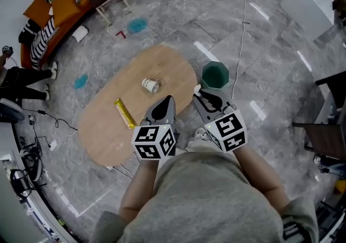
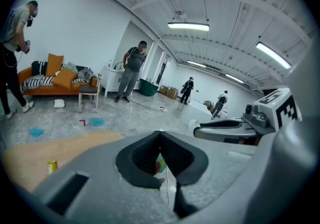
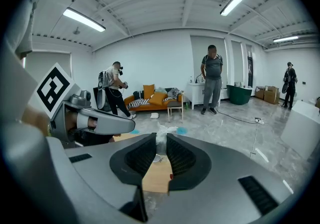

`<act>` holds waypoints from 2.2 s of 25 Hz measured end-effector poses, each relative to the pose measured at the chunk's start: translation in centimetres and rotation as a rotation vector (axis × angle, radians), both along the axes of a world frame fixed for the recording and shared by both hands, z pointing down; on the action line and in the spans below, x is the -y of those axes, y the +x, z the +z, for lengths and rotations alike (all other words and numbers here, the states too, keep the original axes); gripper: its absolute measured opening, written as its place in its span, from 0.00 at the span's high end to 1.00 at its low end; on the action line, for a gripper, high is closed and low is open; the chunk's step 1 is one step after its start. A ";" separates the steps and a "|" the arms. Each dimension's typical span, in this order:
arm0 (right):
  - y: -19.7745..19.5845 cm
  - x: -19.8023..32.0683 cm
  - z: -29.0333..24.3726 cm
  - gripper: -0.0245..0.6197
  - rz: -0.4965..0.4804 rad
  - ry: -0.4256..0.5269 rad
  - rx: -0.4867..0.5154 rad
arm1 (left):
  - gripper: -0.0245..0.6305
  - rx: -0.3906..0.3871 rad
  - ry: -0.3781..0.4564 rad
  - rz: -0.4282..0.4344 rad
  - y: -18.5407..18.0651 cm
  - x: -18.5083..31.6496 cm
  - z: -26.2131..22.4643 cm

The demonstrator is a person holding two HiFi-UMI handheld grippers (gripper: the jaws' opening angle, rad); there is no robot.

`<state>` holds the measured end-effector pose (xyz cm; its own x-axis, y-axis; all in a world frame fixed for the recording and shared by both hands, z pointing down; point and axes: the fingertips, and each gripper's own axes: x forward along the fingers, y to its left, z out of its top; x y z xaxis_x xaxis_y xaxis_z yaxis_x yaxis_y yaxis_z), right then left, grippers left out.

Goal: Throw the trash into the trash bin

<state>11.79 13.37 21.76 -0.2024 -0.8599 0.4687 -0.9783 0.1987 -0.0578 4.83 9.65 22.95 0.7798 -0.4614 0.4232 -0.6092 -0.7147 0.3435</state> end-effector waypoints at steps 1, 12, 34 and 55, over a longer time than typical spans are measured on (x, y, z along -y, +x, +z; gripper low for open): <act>0.4 -0.1 0.0 0.86 0.003 0.000 0.001 | 0.96 0.001 0.000 0.001 0.4 0.0 0.0; 4.8 -1.7 0.6 0.86 0.030 -0.003 0.005 | 0.96 -0.006 -0.001 0.004 4.6 -0.8 0.5; 10.4 -1.9 3.4 0.86 0.167 -0.063 0.027 | 0.96 0.023 -0.050 0.043 8.5 0.8 3.3; 16.8 3.5 10.5 0.86 0.220 -0.164 0.042 | 0.96 0.050 -0.113 0.069 15.7 8.1 10.2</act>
<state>28.60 9.90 32.29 -0.0415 -0.7988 0.6002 -0.9930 -0.0332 -0.1129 20.57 1.52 33.20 0.7849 -0.3544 0.5083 -0.5782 -0.7140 0.3949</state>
